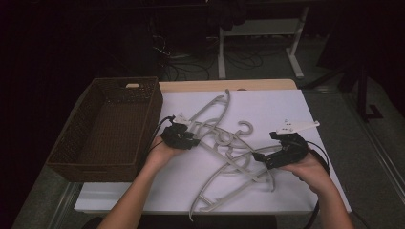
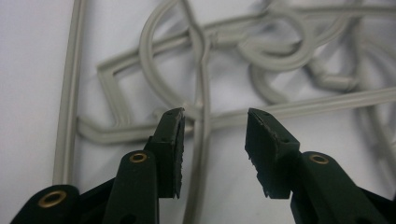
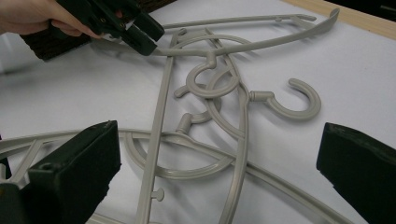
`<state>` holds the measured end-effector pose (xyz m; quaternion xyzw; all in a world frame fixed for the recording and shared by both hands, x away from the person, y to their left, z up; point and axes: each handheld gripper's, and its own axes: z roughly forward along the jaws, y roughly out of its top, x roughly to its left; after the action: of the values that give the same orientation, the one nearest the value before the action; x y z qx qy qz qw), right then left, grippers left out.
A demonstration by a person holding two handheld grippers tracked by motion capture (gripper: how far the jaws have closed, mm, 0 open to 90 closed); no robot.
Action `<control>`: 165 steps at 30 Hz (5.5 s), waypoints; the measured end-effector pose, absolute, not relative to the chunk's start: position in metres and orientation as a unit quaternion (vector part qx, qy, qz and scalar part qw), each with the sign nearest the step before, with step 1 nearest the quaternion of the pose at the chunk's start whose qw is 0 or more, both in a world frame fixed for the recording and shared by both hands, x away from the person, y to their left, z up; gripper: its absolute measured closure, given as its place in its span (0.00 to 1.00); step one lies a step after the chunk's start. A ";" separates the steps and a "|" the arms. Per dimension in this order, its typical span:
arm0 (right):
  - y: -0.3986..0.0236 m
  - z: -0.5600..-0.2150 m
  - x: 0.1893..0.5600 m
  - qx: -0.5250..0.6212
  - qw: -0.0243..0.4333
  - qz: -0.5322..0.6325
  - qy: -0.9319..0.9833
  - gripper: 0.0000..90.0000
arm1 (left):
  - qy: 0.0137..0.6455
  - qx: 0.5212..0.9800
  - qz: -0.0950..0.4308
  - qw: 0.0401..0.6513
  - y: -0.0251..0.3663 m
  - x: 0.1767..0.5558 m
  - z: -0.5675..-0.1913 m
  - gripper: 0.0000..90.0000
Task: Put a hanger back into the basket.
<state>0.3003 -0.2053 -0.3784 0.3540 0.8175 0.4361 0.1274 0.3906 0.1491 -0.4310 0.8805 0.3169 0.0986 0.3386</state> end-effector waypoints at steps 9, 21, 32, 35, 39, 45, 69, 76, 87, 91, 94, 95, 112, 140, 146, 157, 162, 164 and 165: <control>-0.205 -0.379 0.301 0.353 0.125 0.437 0.818 0.00 | 0.332 0.887 0.091 0.307 0.151 0.393 -0.443 0.83; -0.208 -0.378 0.302 0.356 0.127 0.441 0.814 0.00 | 0.316 0.885 0.060 0.337 0.128 0.378 -0.424 0.90; -0.209 -0.378 0.302 0.357 0.126 0.442 0.814 0.00 | 0.272 0.900 0.026 0.340 0.077 0.352 -0.424 0.90; -0.210 -0.378 0.301 0.356 0.126 0.441 0.814 0.00 | 0.260 0.906 0.025 0.333 0.070 0.348 -0.429 0.88; -0.211 -0.377 0.301 0.358 0.127 0.444 0.812 0.00 | 0.251 0.904 0.029 0.346 0.069 0.349 -0.423 0.70; -0.211 -0.377 0.301 0.358 0.126 0.443 0.812 0.00 | 0.236 0.902 0.063 0.355 0.070 0.376 -0.396 0.62; -0.212 -0.376 0.301 0.355 0.121 0.454 0.808 0.00 | 0.293 0.920 0.096 0.244 -0.002 0.516 -0.436 0.69; -0.211 -0.377 0.301 0.354 0.121 0.451 0.810 0.00 | 0.320 0.910 0.097 0.245 0.005 0.518 -0.435 0.85; -0.207 -0.379 0.302 0.353 0.120 0.446 0.813 0.00 | 0.386 0.880 0.111 0.252 0.057 0.528 -0.428 0.89; -0.207 -0.379 0.302 0.353 0.121 0.445 0.814 0.00 | 0.408 0.869 0.121 0.254 0.079 0.530 -0.430 0.85; -0.207 -0.380 0.302 0.354 0.120 0.444 0.814 0.00 | 0.414 0.861 0.133 0.264 0.092 0.524 -0.425 0.69; -0.207 -0.380 0.302 0.355 0.120 0.444 0.814 0.00 | 0.410 0.860 0.134 0.271 0.096 0.520 -0.420 0.68; -0.202 -0.381 0.302 0.352 0.119 0.438 0.819 0.00 | 0.334 0.897 0.085 0.278 0.140 0.390 -0.417 1.00; -0.198 -0.384 0.304 0.353 0.116 0.435 0.820 0.00 | 0.259 0.909 -0.028 0.326 0.082 0.358 -0.422 1.00; -0.190 -0.383 0.302 0.360 0.119 0.436 0.816 0.03 | 0.258 0.900 0.009 0.352 0.105 0.353 -0.412 0.81; -0.139 -0.388 0.339 0.411 0.112 0.387 0.818 0.19 | 0.275 0.860 0.021 0.430 0.159 0.323 -0.410 0.40; -0.112 -0.390 0.382 0.452 0.110 0.351 0.813 0.29 | 0.277 0.848 0.027 0.452 0.167 0.316 -0.414 0.30; -0.105 -0.392 0.403 0.470 0.112 0.346 0.804 0.36 | 0.284 0.842 0.027 0.457 0.171 0.316 -0.415 0.28; -0.101 -0.393 0.413 0.477 0.117 0.341 0.802 0.37 | 0.287 0.841 0.027 0.458 0.171 0.316 -0.415 0.28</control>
<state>0.4129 -0.1007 -0.3931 0.4768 0.8016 0.3411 0.1169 0.3157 0.1715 -0.4155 0.8405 0.2874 0.0272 0.4585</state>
